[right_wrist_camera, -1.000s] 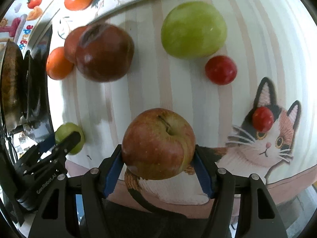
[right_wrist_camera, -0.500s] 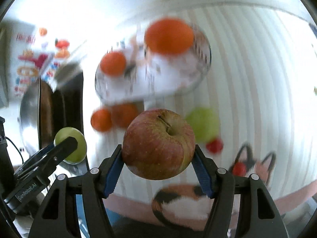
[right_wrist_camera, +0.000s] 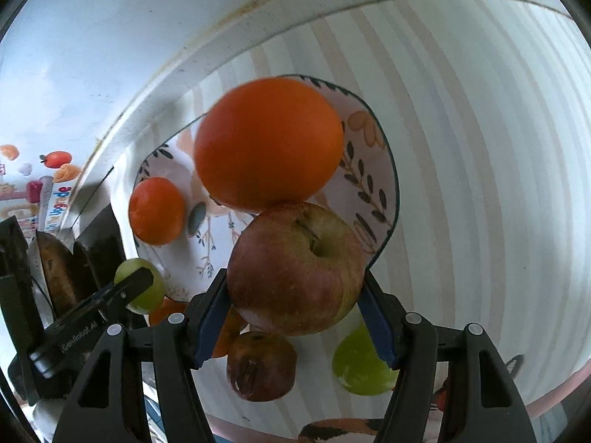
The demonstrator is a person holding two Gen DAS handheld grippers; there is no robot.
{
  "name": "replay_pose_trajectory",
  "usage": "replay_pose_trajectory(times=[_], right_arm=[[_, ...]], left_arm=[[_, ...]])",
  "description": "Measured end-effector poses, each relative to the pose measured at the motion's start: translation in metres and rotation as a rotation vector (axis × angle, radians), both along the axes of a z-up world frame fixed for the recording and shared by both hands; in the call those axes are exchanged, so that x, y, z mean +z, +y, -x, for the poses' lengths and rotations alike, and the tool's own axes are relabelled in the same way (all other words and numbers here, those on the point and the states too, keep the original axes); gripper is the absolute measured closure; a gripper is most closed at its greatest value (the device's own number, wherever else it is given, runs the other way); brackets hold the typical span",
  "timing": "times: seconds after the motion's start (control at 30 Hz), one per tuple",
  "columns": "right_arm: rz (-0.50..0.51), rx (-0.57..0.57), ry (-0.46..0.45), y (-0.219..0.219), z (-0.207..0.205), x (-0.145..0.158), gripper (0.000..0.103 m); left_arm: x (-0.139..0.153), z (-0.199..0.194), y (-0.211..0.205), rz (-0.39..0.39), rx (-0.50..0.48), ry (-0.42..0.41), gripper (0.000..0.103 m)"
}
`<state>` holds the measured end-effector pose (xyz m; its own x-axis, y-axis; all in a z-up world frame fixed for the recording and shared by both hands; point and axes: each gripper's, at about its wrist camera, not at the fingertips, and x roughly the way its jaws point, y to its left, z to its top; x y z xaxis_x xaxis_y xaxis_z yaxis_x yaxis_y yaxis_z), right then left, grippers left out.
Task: Organize fruits
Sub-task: 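Place the green apple on the plate with the left tool while the right tool places the red apple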
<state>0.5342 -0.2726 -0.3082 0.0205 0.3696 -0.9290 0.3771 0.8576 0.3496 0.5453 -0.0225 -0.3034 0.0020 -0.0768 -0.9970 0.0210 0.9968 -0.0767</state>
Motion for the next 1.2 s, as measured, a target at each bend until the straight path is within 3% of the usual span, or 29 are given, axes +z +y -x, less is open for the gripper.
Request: replay_pose_trajectory(times=[0.13, 0.2, 0.27, 0.33, 0.53, 0.83, 1.2], right_arm=[[-0.02, -0.021, 0.023, -0.005, 0.002, -0.01, 0.031], [-0.028, -0.034, 0.017, -0.002, 0.0, -0.01, 0.021], [-0.017, -0.028, 0.008, -0.002, -0.002, -0.005, 0.011], [0.012, -0.008, 0.007, 0.001, -0.003, 0.001, 0.008], [0.114, 0.046, -0.029, 0.01, 0.003, 0.024, 0.008], [0.289, 0.176, -0.183, 0.039, 0.042, 0.084, 0.008], [0.354, 0.214, -0.326, 0.058, 0.115, 0.151, 0.008]], left_arm=[[-0.001, -0.008, 0.002, 0.014, 0.011, 0.01, 0.043], [0.003, -0.01, 0.003, 0.012, 0.013, -0.007, 0.041], [0.008, -0.011, 0.004, 0.007, 0.011, -0.017, 0.024], [0.01, -0.01, 0.005, 0.002, 0.006, -0.026, 0.018], [0.027, 0.002, 0.004, 0.008, 0.01, -0.049, 0.018], [0.069, 0.058, 0.01, -0.009, 0.015, -0.152, 0.018], [0.14, 0.128, 0.003, -0.036, -0.01, -0.34, 0.018]])
